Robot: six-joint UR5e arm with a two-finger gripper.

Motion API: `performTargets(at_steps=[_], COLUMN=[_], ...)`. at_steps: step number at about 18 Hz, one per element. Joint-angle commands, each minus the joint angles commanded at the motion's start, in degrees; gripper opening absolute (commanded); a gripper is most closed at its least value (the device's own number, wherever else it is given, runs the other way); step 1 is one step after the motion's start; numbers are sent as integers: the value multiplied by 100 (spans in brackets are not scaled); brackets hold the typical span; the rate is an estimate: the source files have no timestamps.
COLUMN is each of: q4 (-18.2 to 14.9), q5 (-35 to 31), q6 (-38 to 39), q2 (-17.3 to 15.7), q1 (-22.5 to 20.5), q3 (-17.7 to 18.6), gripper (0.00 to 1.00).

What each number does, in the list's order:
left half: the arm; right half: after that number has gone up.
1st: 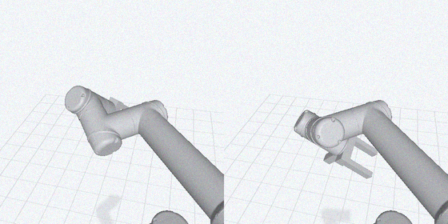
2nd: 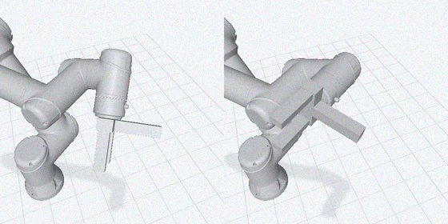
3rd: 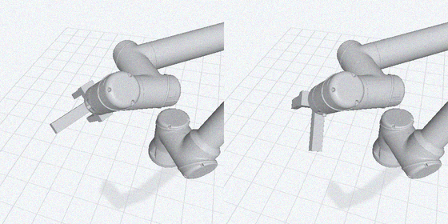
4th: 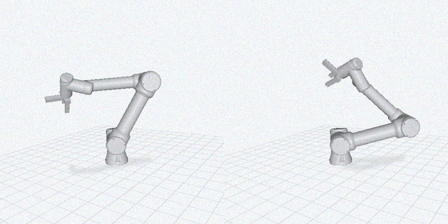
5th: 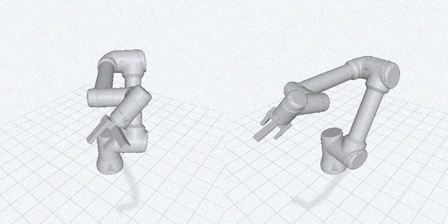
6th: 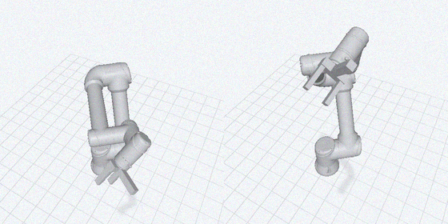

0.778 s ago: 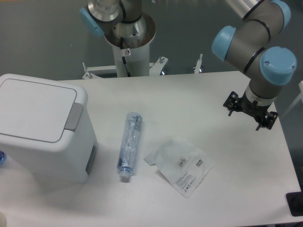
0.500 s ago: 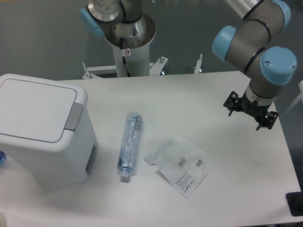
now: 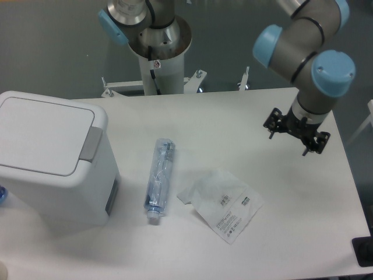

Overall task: Open the trash can
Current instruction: 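Move the gripper across the table toward the white trash can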

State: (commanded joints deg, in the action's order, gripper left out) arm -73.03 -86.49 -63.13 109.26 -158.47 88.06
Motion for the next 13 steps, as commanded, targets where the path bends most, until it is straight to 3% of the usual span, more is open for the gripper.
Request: performTargets(at_steps=[3,4,9,13], q4=[-254,-438,-475,-536], q5=[158,620,1028,1354], q6=[353,781,2031,2700], q2=[-106,-289,-519,-458], q1=[316,482,1151,1476], q3=[0,-17,-237,-702], gripper=[100,100,100,100])
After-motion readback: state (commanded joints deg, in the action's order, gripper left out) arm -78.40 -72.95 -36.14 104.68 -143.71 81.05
